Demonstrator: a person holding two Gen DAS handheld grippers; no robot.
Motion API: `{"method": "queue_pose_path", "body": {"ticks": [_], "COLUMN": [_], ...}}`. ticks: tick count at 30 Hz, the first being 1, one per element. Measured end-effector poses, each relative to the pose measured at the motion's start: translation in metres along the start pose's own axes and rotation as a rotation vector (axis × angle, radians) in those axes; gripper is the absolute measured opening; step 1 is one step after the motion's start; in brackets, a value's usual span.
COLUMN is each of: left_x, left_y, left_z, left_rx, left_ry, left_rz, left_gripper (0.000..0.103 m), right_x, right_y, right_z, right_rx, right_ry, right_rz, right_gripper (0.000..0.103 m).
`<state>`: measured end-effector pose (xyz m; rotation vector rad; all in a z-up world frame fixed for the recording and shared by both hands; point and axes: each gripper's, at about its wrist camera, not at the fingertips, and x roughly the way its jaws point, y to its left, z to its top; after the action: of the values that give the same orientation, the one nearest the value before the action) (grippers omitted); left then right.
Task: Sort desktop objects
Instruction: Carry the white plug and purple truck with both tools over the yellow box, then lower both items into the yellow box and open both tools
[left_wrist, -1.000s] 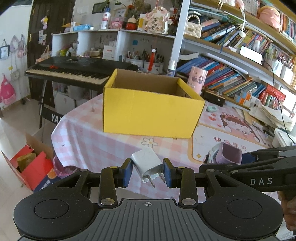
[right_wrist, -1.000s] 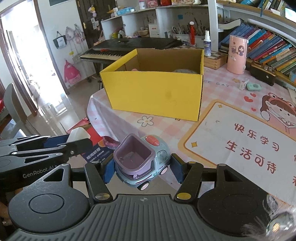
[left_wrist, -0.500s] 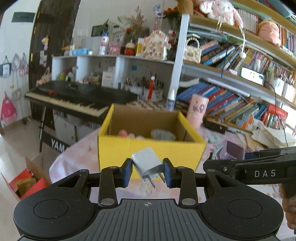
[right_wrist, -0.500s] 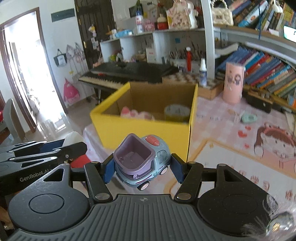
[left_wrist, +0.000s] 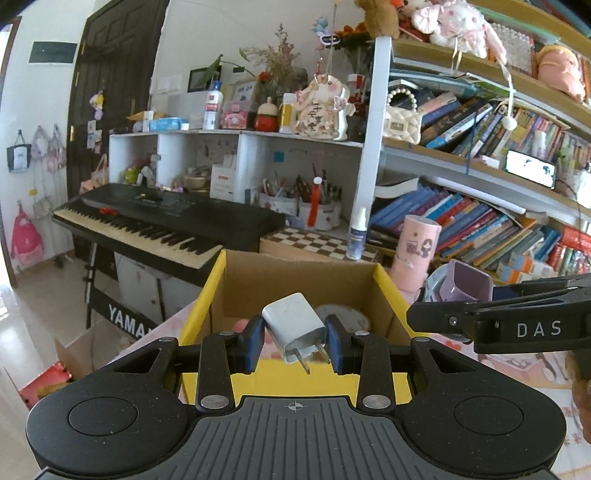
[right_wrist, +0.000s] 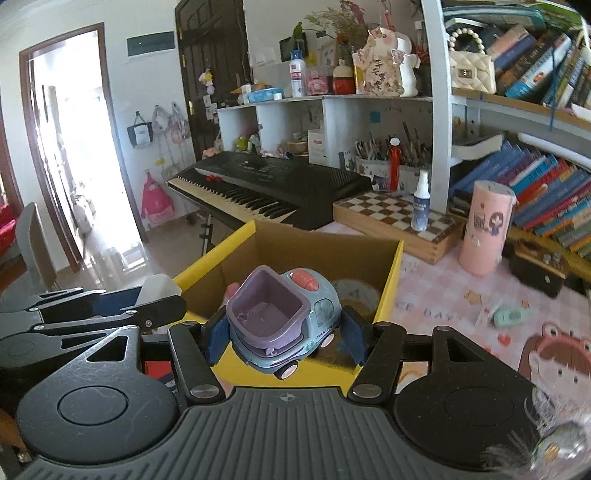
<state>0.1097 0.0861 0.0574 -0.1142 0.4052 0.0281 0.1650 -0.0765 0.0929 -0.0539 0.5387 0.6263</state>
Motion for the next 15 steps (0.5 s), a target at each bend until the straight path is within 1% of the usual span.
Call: {"method": "queue_pose_path", "body": {"ticks": [7,15], "left_x": [0.032,0.068], "left_y": [-0.007,-0.019], "left_z": [0.008,0.004], "left_rx": [0.009,0.063], "left_ry": [0.019,0.098], "left_rz": [0.029,0.046], "left_gripper": [0.034,0.034], "right_x": [0.031,0.065], "right_y": [-0.024,-0.041], "right_z": [0.015,0.021], "right_rx": [-0.05,-0.118], "right_ry": [0.017,0.072], "right_rz": [0.016,0.048], "right_gripper": [0.059,0.059]}}
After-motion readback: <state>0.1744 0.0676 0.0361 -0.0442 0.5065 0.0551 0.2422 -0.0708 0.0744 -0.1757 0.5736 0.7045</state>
